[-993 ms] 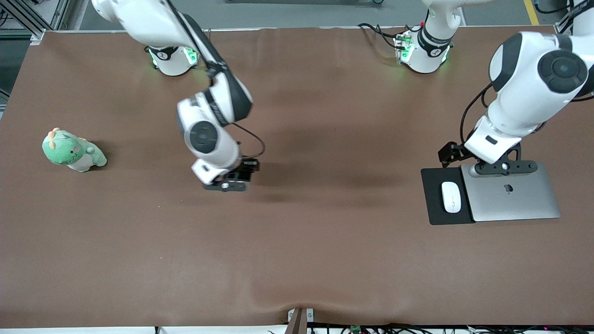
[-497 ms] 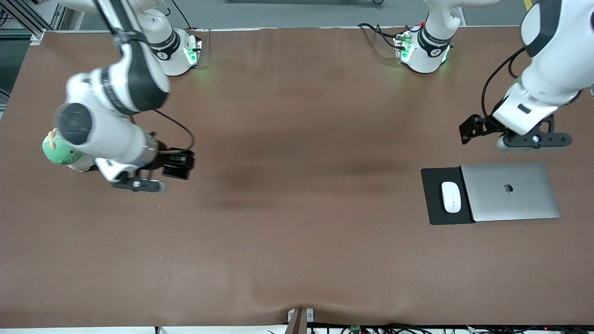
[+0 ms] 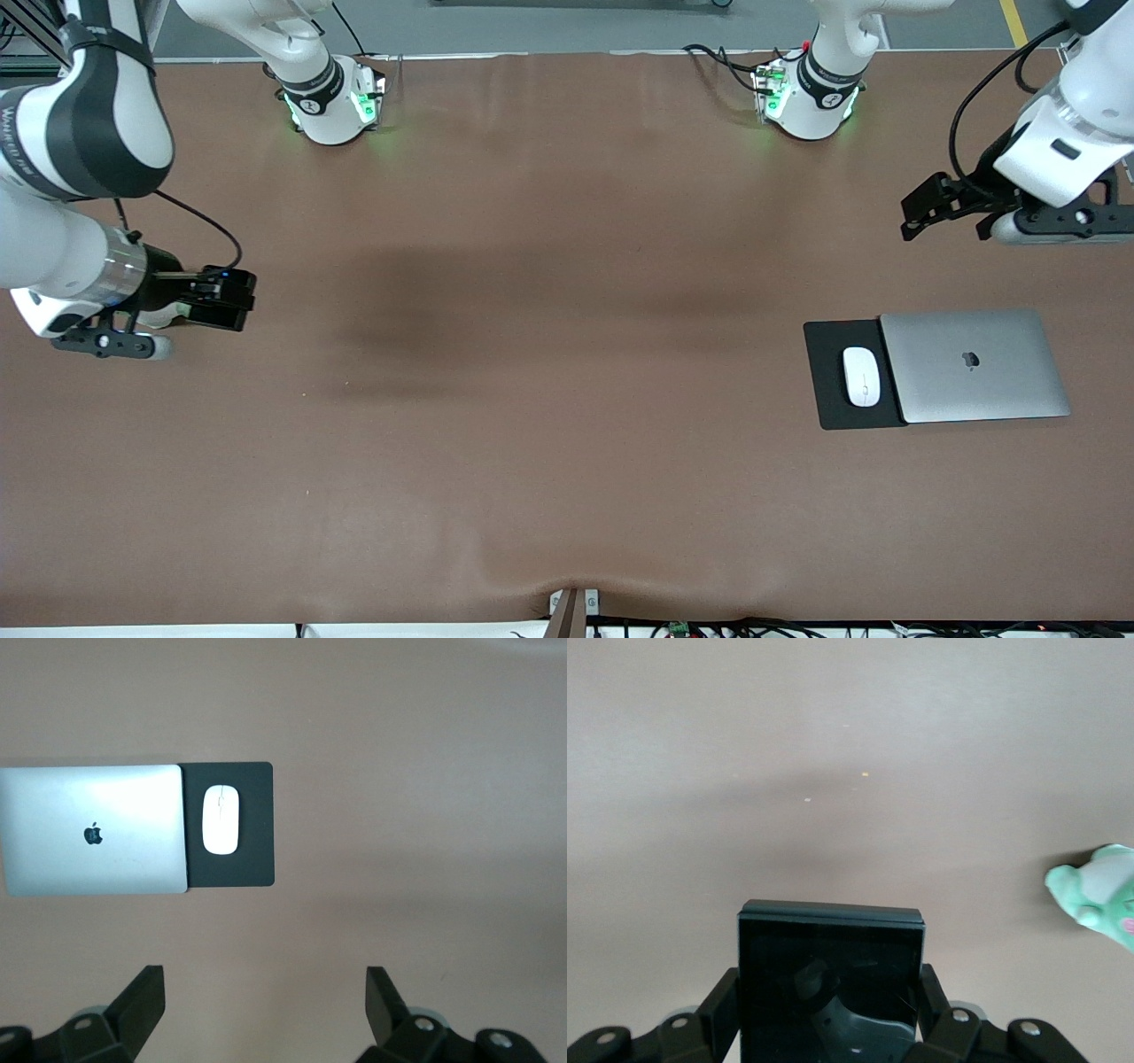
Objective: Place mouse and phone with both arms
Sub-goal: 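Carry the phone toward the plush toy while the left gripper withdraws, then lower the black phone beside the green plush toy with the right gripper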
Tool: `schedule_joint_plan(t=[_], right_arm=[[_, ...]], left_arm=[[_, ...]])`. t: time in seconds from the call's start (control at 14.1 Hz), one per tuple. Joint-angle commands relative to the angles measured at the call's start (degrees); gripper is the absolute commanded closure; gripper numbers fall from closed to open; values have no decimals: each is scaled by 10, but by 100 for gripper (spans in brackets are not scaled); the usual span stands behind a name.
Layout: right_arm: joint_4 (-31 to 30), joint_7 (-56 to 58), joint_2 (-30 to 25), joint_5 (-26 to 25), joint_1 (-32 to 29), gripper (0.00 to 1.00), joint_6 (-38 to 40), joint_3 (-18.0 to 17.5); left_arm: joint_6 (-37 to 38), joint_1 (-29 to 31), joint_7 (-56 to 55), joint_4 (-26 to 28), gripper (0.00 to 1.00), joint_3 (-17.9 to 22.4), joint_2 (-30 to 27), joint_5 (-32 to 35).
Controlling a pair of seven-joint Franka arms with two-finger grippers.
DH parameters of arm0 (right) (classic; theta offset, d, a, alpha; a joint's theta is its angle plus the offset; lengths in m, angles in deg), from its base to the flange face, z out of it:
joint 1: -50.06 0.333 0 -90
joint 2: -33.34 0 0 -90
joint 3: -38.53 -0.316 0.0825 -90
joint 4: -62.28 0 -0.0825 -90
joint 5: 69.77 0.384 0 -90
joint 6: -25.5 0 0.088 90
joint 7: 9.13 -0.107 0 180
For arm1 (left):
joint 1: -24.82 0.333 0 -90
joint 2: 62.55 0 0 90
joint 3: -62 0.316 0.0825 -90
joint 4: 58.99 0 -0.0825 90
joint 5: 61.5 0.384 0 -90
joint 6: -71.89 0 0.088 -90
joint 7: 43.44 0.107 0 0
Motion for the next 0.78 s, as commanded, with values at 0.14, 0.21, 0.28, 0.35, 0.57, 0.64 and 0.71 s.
schedule_joint_plan(t=[0.14, 0.21, 0.28, 0.35, 0.57, 0.64, 0.71], right_arm=[[-30, 74, -3, -16, -70, 100, -9, -11], [-48, 78, -3, -16, -84, 100, -31, -12], [-72, 80, -3, -16, -93, 100, -59, -12], [-99, 98, -3, -16, -103, 100, -86, -12], [-194, 132, -5, -15, -127, 100, -188, -13], [-224, 142, -5, -15, -131, 100, -223, -13], [-252, 150, -6, -15, -137, 100, -253, -13]], left_arm=[[55, -13, 9, -97, 0, 12, 57, -8], [66, -16, 11, -119, 0, 17, 71, -8], [74, -17, 13, -136, 0, 20, 82, -5], [75, -16, 15, -137, 0, 21, 83, -5], [88, -14, 30, -127, 0, 22, 68, -4], [87, -17, 29, -120, 0, 22, 63, -2], [86, -23, 29, -118, 0, 23, 59, 2]])
